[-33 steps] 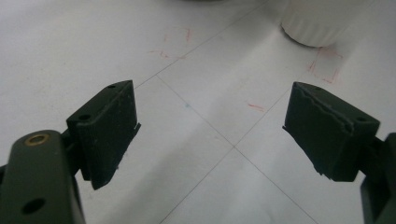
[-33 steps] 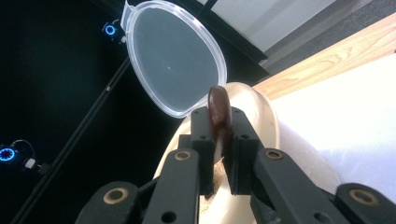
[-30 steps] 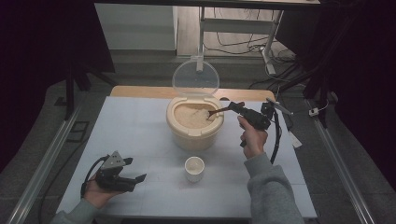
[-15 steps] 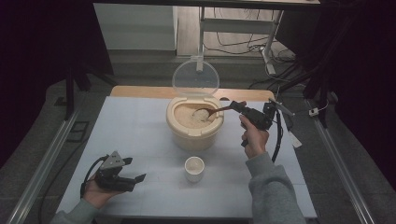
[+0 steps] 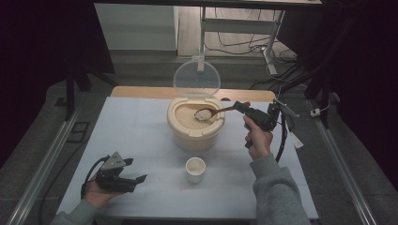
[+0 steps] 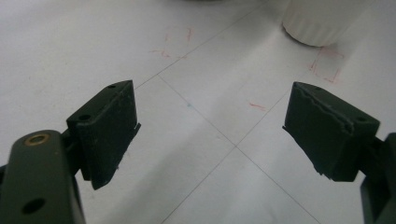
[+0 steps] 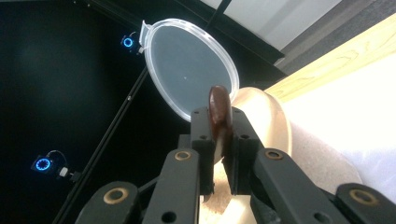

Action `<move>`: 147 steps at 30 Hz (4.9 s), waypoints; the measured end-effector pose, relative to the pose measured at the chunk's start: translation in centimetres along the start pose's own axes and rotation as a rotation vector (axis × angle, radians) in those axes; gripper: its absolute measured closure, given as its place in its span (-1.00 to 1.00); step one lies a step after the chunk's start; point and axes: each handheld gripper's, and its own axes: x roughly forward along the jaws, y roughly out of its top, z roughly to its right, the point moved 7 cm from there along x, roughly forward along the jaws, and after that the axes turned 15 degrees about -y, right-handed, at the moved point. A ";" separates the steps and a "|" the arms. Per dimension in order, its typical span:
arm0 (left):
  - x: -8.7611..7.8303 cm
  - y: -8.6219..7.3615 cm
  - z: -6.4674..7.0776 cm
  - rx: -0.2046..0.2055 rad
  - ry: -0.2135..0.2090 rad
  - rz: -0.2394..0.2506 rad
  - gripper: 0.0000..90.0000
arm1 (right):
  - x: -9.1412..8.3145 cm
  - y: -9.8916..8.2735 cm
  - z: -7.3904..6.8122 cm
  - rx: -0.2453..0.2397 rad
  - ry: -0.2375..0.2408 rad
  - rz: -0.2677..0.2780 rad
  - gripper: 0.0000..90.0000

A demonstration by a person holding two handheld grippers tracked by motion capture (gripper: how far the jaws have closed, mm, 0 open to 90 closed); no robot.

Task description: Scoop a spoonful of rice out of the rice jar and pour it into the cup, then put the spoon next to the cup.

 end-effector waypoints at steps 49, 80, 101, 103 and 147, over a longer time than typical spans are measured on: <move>0.1 0.0 -0.2 -0.006 0.002 -0.004 -0.62 | -4.2 -3.4 -0.4 0.024 0.091 -0.153 0.84; 0.2 -0.1 -0.3 -0.006 0.002 -0.013 -0.62 | -3.3 -8.3 1.7 -0.168 -0.037 -0.276 0.84; 0.3 -0.1 -0.3 -0.004 0.002 -0.018 -0.62 | -4.0 -8.8 -1.0 -0.424 -0.020 -0.194 0.84; 0.3 -0.1 -0.3 -0.004 0.002 -0.017 -0.62 | -4.2 -8.9 -1.3 -0.467 -0.017 -0.179 0.84; 0.2 -0.1 -0.4 -0.001 0.004 -0.017 -0.62 | -7.4 -8.4 0.4 -0.641 0.010 -0.358 0.84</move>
